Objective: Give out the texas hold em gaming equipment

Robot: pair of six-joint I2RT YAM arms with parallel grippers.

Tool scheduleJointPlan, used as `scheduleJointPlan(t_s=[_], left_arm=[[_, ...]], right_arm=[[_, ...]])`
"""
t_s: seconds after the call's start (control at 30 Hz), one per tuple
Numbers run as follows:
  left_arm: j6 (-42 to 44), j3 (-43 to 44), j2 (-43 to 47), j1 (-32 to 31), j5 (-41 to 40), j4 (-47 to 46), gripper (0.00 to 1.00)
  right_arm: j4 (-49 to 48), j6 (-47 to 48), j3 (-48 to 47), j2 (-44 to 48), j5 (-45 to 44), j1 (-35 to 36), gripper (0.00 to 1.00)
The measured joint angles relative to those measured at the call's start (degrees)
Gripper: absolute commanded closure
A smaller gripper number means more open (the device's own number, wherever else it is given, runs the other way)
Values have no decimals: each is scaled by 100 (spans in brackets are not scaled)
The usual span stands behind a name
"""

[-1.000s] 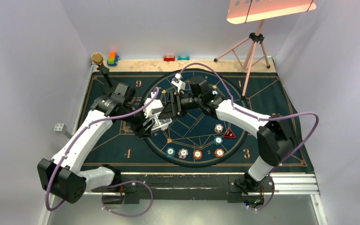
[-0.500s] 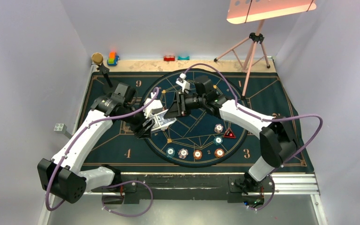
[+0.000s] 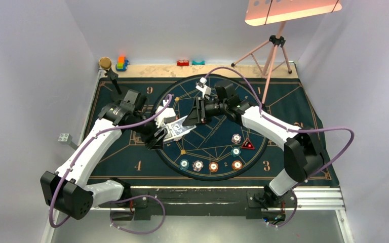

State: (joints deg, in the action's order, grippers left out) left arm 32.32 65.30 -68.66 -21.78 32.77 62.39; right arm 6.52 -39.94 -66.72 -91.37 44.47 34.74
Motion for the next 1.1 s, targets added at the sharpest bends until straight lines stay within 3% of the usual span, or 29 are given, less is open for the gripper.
scheduleJointPlan(t_s=[0.37, 0.57, 1.1], left_arm=[[0, 0, 9, 0, 13, -9, 86], [0, 0, 15, 0, 37, -11, 87], [4, -33, 44, 0, 48, -26, 87]], right_arm=[[610, 382, -264, 177, -188, -339, 67], [861, 549, -435, 179, -282, -404, 85], [940, 474, -1296, 17, -321, -1462, 100]])
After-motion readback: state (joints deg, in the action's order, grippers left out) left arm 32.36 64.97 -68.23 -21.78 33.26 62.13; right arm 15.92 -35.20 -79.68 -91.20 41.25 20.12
